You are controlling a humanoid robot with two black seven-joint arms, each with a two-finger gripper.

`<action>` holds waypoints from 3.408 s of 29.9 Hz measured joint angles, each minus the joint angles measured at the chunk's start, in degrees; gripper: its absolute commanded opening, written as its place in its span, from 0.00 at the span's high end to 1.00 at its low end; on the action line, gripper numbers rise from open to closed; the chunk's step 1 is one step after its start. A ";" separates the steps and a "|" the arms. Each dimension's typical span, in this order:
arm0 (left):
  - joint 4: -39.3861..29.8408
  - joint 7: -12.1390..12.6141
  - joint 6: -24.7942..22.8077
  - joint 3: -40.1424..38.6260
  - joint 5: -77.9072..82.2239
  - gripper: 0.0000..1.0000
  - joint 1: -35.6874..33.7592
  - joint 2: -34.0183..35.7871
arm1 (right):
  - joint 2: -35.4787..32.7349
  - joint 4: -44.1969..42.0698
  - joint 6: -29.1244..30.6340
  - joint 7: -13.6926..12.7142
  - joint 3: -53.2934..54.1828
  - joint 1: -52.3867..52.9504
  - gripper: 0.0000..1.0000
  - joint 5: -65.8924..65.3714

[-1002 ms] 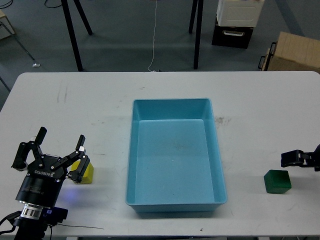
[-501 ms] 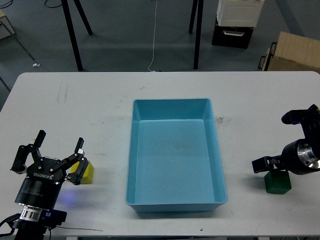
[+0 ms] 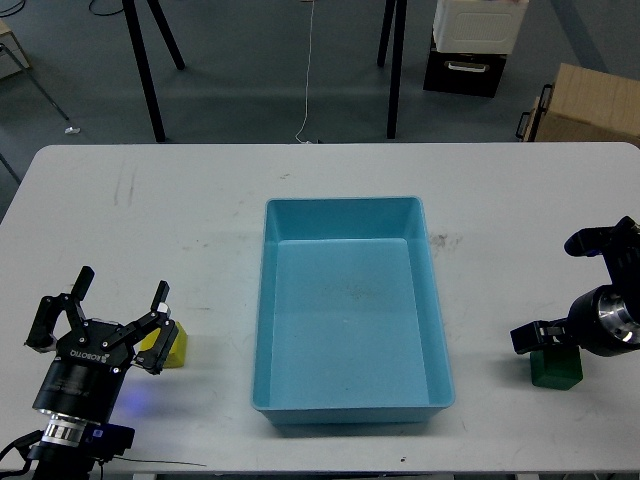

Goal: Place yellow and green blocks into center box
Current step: 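Lower the right gripper onto the green cube and grasp it, then carry the green cube into the blue box and release it, then raise the right gripper away from the box and retract it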

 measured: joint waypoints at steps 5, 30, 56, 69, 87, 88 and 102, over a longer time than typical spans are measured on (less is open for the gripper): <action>0.12 0.00 0.00 0.07 0.00 0.00 0.00 0.00 | 0.32 0.10 -3.52 -0.03 -0.86 -0.27 0.12 0.17; 0.47 0.00 0.00 -0.01 0.02 0.00 -0.06 0.01 | 6.16 3.52 -4.97 -1.53 0.02 18.75 0.96 20.85; 0.47 0.14 0.00 0.00 0.01 0.00 -0.78 0.18 | 41.93 -8.16 -13.39 0.16 -2.41 20.88 0.10 35.65; -0.01 0.35 0.00 0.02 0.01 0.00 -0.81 0.17 | 22.63 -29.70 -9.62 1.23 20.79 16.02 0.04 48.11; 0.04 0.23 0.00 -0.56 -0.07 0.00 -0.89 0.28 | 18.67 -41.85 3.27 3.10 105.77 -40.66 0.03 62.64; 0.04 0.20 0.00 -0.60 -0.07 0.00 -0.90 0.31 | 18.51 -40.01 3.30 3.37 108.08 -44.22 0.03 63.47; -1.67 -0.14 0.00 -3.09 -0.50 0.00 -5.25 0.62 | 37.60 -1.42 3.36 5.07 134.20 -99.03 0.03 64.84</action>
